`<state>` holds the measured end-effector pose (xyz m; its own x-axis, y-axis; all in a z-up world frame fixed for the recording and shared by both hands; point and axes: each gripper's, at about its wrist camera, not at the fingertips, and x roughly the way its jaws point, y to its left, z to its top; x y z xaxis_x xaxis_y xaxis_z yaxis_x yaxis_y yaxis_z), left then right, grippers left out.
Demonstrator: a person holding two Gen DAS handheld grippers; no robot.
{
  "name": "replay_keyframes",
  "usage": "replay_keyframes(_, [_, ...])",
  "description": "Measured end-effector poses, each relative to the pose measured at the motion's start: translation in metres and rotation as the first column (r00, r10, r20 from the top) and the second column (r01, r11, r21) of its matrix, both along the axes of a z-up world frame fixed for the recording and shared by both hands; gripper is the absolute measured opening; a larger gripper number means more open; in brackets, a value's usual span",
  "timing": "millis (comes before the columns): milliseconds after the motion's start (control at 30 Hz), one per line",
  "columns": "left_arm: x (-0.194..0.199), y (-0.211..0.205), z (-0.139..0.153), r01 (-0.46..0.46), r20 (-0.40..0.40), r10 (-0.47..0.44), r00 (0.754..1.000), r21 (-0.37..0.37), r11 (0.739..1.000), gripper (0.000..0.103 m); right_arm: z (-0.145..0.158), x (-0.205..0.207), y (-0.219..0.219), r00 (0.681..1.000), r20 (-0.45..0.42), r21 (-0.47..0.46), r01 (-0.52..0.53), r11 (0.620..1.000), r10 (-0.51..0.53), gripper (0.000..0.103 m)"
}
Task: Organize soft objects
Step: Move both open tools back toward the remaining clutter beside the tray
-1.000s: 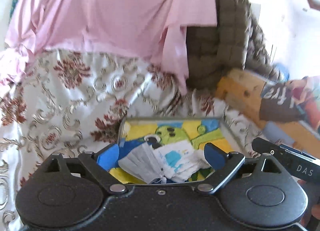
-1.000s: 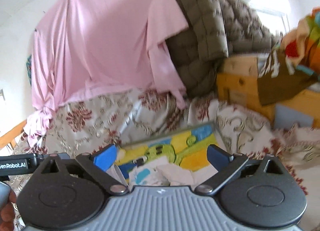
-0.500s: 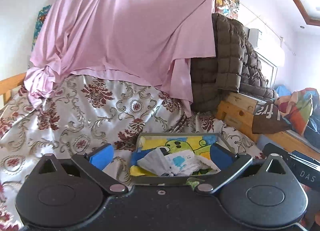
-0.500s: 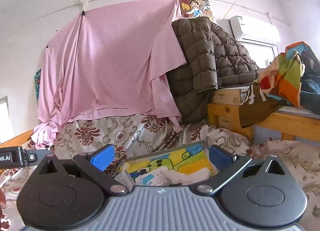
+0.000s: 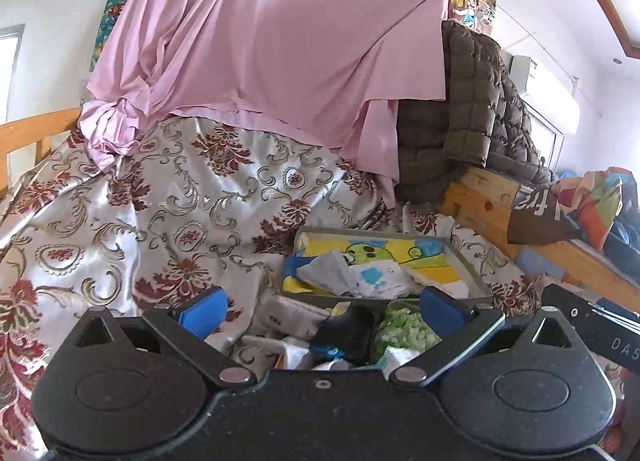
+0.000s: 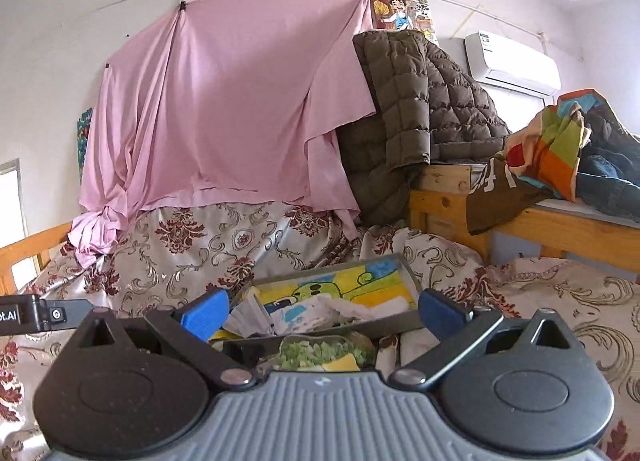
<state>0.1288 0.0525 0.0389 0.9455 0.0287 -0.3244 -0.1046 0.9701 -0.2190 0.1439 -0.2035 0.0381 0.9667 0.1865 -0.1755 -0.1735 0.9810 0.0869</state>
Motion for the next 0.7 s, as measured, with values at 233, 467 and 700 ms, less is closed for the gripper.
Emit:
replay_keyframes(233, [-0.016, -0.005, -0.014, 0.057, -0.024, -0.056, 0.998, 0.042, 0.997, 0.102, -0.014, -0.013, -0.002, 0.996, -0.088, -0.021, 0.009, 1.0, -0.01, 0.103])
replay_keyframes(467, [-0.017, -0.017, -0.023, 0.135, -0.072, -0.13, 0.989, 0.068, 0.989, 0.102, -0.028, -0.02, -0.002, 0.98, -0.197, -0.032, 0.033, 0.999, -0.039, 0.103])
replay_keyframes(700, [-0.019, -0.031, -0.035, 0.203, -0.158, -0.185, 0.97, 0.106, 0.973, 0.102, -0.038, -0.029, 0.002, 0.965, -0.254, -0.066, 0.041, 0.997, -0.056, 0.103])
